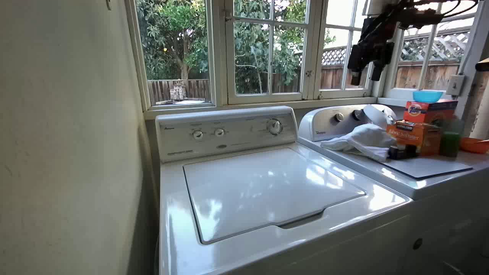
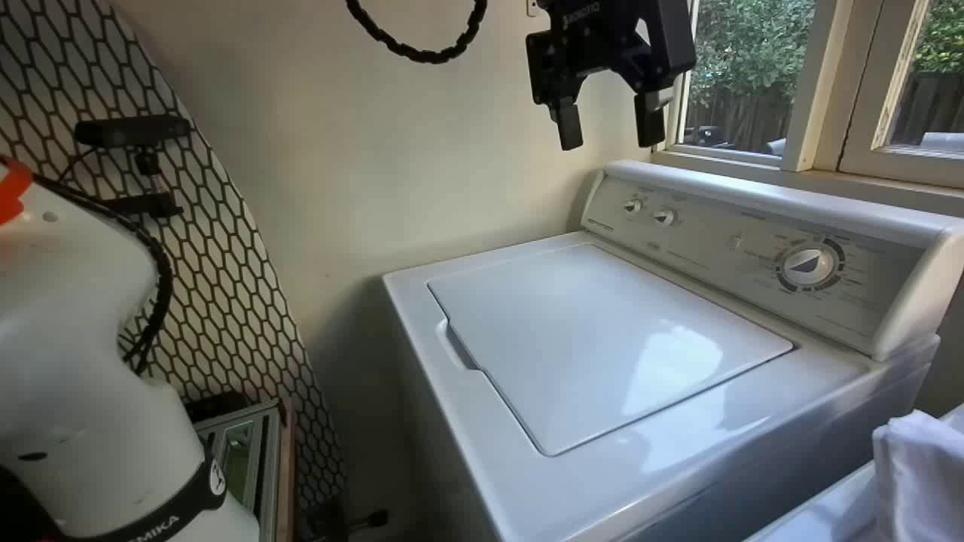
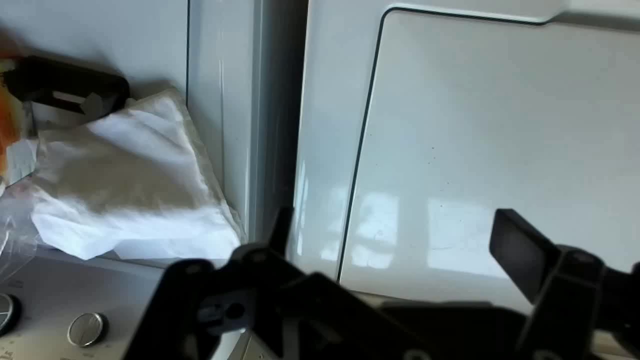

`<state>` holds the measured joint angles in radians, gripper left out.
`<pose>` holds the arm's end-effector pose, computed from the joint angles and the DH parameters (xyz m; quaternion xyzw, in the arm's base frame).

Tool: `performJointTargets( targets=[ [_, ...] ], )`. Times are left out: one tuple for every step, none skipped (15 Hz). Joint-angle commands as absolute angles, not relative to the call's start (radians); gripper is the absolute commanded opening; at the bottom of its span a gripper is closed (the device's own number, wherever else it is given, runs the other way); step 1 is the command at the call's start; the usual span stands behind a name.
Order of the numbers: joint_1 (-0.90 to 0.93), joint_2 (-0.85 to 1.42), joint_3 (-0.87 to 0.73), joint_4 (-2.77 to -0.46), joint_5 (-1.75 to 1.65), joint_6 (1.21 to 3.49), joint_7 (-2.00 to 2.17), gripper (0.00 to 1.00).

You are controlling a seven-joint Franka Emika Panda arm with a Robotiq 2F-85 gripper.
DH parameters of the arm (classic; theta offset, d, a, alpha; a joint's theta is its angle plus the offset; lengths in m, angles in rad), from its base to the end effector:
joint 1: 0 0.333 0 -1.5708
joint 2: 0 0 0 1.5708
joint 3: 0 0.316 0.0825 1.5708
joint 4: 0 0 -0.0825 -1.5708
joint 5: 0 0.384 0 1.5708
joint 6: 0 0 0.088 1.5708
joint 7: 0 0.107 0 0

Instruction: Open the washing machine on the left.

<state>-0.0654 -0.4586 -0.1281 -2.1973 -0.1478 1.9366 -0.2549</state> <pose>0.4233 -0.1017 0.5808 0.9929 0.0539 0.0858 0.0631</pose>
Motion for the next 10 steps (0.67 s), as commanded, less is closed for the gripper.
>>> performJointTargets(
  targets=[
    [-0.065, -0.458, -0.128, -2.195, -0.148, 1.934, -0.255, 1.00],
    [-0.065, -0.458, -0.128, -2.195, -0.148, 1.934, -0.255, 1.00],
    [-0.065, -0.458, -0.128, -2.195, -0.148, 1.934, -0.255, 1.00],
    [-0.065, -0.458, -0.128, -2.195, -0.148, 1.934, -0.255, 1.00],
    [-0.065, -0.458, -0.128, -2.195, -0.148, 1.934, -0.255, 1.00],
    [-0.065, -0.458, -0.128, -2.195, -0.148, 1.934, -0.255, 1.00],
    [-0.065, -0.458, -0.128, -2.195, -0.148, 1.934, -0.255, 1.00],
    [-0.064, -0.468, -0.123, -2.213, -0.149, 1.945, -0.247, 1.00],
    [-0.060, -0.478, -0.117, -2.227, -0.141, 1.930, -0.238, 1.00],
    [-0.055, -0.487, -0.113, -2.240, -0.136, 1.914, -0.241, 1.00]
  ],
)
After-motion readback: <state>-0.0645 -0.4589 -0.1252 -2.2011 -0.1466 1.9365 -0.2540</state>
